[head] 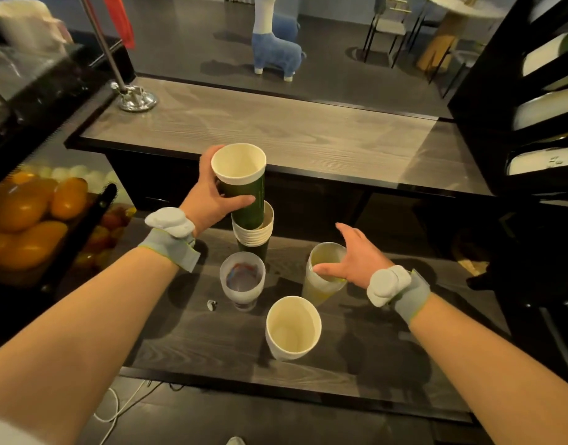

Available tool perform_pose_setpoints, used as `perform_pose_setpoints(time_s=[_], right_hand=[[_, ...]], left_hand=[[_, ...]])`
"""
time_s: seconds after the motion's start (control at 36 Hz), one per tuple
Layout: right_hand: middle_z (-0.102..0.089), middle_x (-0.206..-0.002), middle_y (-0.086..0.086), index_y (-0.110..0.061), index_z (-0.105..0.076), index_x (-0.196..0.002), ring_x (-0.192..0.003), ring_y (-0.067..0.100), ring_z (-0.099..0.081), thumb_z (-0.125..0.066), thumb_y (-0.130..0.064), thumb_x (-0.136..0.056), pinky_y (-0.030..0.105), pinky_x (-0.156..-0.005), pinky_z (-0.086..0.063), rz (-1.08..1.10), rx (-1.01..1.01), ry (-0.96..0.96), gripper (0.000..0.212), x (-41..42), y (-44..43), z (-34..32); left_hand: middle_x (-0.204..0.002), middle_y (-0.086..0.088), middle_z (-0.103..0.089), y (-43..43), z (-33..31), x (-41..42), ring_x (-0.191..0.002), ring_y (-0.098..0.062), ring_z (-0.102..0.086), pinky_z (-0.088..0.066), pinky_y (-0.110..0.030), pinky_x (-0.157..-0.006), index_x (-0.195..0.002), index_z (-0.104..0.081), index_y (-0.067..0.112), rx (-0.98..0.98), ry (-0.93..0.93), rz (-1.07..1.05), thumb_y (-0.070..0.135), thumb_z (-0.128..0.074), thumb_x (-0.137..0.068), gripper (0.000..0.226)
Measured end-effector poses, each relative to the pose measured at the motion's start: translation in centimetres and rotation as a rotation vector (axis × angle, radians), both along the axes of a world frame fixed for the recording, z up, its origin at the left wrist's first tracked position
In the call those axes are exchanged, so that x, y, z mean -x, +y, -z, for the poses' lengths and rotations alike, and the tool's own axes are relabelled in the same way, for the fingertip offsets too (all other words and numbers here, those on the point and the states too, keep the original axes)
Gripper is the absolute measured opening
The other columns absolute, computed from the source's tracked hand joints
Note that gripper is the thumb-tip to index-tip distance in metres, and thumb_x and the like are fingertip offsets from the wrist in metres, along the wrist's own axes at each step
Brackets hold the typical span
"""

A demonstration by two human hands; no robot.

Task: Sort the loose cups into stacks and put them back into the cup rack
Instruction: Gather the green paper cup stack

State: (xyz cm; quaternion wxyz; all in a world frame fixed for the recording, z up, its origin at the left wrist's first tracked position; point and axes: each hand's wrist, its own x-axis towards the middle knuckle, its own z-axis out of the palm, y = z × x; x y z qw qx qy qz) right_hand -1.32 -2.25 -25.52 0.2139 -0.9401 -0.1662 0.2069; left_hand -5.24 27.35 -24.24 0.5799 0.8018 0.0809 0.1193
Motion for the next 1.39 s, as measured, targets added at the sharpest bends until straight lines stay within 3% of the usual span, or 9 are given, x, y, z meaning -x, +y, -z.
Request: perform_pose_setpoints(time_s=[0.22,0.44,0.64,0.81,0.89,1.06,1.14,1.25,1.39], right_hand=[[-0.024,-0.158,-0.002,-0.026,-0.018,-0.154,-0.138,0.022,-0.038,-0.075,-0.058,-0.074,0.038,-0.105,-0.044,0.006,-0.026,0.008,0.104,-0.4,1.6,0.5],[-0.029,-0.158,0.002,-0.021,-0.019,-0.155,-0.141,0.019,-0.036,-0.072,-0.059,-0.076,0.036,-0.109,-0.04,-0.096,-0.143,-0.058,0.102,-2.2,8.5,-0.4],[-0.049,-0.143,0.013,-0.013,-0.014,-0.155,-0.122,0.029,-0.055,-0.058,-0.058,-0.088,0.038,-0.095,-0.05,-0.09,-0.069,0.028,0.092,-3.3,14.7,1.8],[-0.055,-0.131,0.01,-0.016,-0.024,-0.149,-0.109,0.028,-0.059,-0.061,-0.051,-0.089,0.032,-0.076,-0.054,0.026,-0.168,0.176,0.079,-4.2,15.6,3.4],[-0.055,-0.127,0.008,-0.017,-0.033,-0.144,-0.103,0.027,-0.06,-0.057,-0.061,-0.087,0.042,-0.077,-0.06,0.142,-0.242,0.309,0.077,-4.4,15.3,3.8],[-0.055,-0.134,0.008,-0.018,-0.041,-0.143,-0.108,0.03,-0.061,-0.054,-0.075,-0.076,0.046,-0.082,-0.059,0.275,-0.426,0.419,0.09,-4.7,14.8,2.1],[-0.056,-0.133,0.006,-0.019,-0.043,-0.142,-0.109,0.029,-0.061,-0.052,-0.075,-0.078,0.044,-0.086,-0.057,0.266,-0.498,0.393,0.085,-4.7,14.6,0.3],[-0.059,-0.128,-0.001,-0.021,-0.051,-0.134,-0.111,0.023,-0.06,-0.048,-0.079,-0.077,0.046,-0.099,-0.05,0.208,-0.545,0.33,0.081,-4.8,14.1,-2.6],[-0.053,-0.139,-0.006,-0.021,-0.042,-0.142,-0.121,0.01,-0.052,-0.074,-0.053,-0.077,0.028,-0.098,-0.044,0.005,-0.523,0.141,0.079,-3.7,11.6,-7.1]], left_hand=[[-0.15,0.003,-0.034,0.0,4.1,-0.3,-0.138,-0.017,-0.035,-0.032,-0.042,-0.117,-0.153,-0.015,0.029,-0.191,0.161,0.107,0.016,-0.086,-0.074,0.107],[-0.162,-0.003,-0.028,-0.2,6.1,-0.4,-0.145,-0.029,-0.032,-0.031,-0.051,-0.115,-0.157,-0.011,0.032,-0.241,0.362,0.102,0.047,-0.074,-0.083,0.098],[-0.159,-0.003,-0.035,-0.1,7.1,-1.1,-0.141,-0.028,-0.04,-0.035,-0.04,-0.109,-0.157,-0.012,0.034,-0.282,0.363,0.127,0.044,-0.068,-0.089,0.089],[-0.14,-0.003,-0.042,0.6,8.9,-1.3,-0.125,-0.025,-0.048,-0.05,-0.041,-0.101,-0.151,-0.013,0.042,-0.129,0.402,0.155,0.039,-0.066,-0.092,0.08],[-0.124,0.007,-0.046,0.3,9.1,-1.4,-0.117,-0.018,-0.05,-0.053,-0.03,-0.089,-0.141,-0.021,0.046,-0.058,0.384,0.158,0.035,-0.069,-0.091,0.07],[-0.136,0.009,-0.044,1.2,7.4,-1.4,-0.129,-0.019,-0.045,-0.053,-0.048,-0.1,-0.146,-0.026,0.043,-0.002,0.318,0.173,0.042,-0.074,-0.085,0.077],[-0.138,0.008,-0.046,1.9,5.5,-1.5,-0.131,-0.019,-0.045,-0.057,-0.047,-0.093,-0.146,-0.03,0.042,0.049,0.253,0.155,0.039,-0.072,-0.087,0.071],[-0.137,0.008,-0.051,2.6,1.8,-1.9,-0.131,-0.02,-0.049,-0.057,-0.052,-0.092,-0.142,-0.033,0.045,0.115,0.229,0.165,0.062,-0.069,-0.08,0.074],[-0.135,0.004,-0.052,2.5,-4.5,-1.7,-0.123,-0.024,-0.056,-0.06,-0.05,-0.081,-0.134,-0.043,0.044,0.295,0.188,0.188,0.076,-0.066,-0.069,0.077]])
